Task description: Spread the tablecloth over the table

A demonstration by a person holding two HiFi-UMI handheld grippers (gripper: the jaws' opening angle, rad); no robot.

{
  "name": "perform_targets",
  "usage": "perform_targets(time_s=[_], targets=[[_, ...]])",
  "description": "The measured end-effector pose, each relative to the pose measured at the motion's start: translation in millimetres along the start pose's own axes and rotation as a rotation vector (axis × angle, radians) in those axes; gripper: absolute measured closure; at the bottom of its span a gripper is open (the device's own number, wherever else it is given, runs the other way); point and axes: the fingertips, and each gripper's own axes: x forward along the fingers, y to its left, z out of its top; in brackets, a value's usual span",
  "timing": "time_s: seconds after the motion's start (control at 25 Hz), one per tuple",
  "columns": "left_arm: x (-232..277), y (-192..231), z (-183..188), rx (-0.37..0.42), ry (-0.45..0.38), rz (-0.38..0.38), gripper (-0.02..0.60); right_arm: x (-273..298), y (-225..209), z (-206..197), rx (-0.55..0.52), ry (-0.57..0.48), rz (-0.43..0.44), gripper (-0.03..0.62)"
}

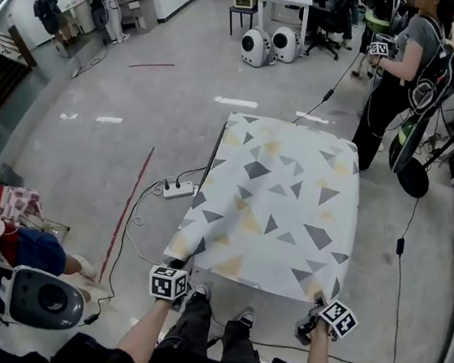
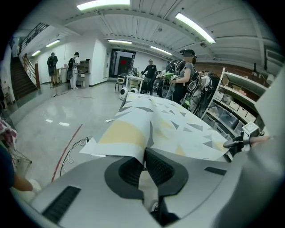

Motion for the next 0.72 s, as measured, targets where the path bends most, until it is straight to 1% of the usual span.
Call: perform_targets(time_s=[0.12,0.16,0.24,0.36,0.4,0.44,0.48,0.56,0.64,0.72], targets=[[7.8,5.9,-6.4,-0.053,0.004,0.013,0.555,10.7,-12.1,-1.5,0.032,0.014,-0.011,0.565],[9.1,7.7,-6.9,-0.058,0.000,0.021,0.555,13.5,-14.6,-2.6,0.047,0.020,-0.007,0.563],[7.6,8.0,-3.9,-0.024,-0.015,0.040,0.554,17.4,-18.0,-6.0,0.078,0.034,0.010,0.560],[2.8,3.4,3.5,0.063,-0.026,0.056,0.555,22.7,-22.1,-11.3,0.121,0.045,0.037,0.556],[3.2,3.3,3.5,0.071,-0.020,0.055,0.555,23.9,-23.5,-12.3,0.123,0.044,0.038,0.554],[5.5,4.3,1.4,0.060,-0.010,0.052,0.554,24.4,-25.2,-12.7,0.117,0.042,0.035,0.549],[9.5,6.0,-2.6,0.032,0.002,0.049,0.554,24.8,-27.2,-12.8,0.106,0.040,0.030,0.543],[19.7,11.9,-13.4,-0.065,0.027,0.055,0.552,26.4,-30.9,-12.8,0.081,0.036,0.022,0.523],[28.8,20.0,-22.1,-0.160,0.047,0.089,0.538,29.3,-32.9,-13.2,0.063,0.033,0.010,0.505],[34.5,27.7,-27.9,-0.216,0.075,0.142,0.506,30.4,-35.5,-13.6,0.051,0.028,-0.017,0.480]])
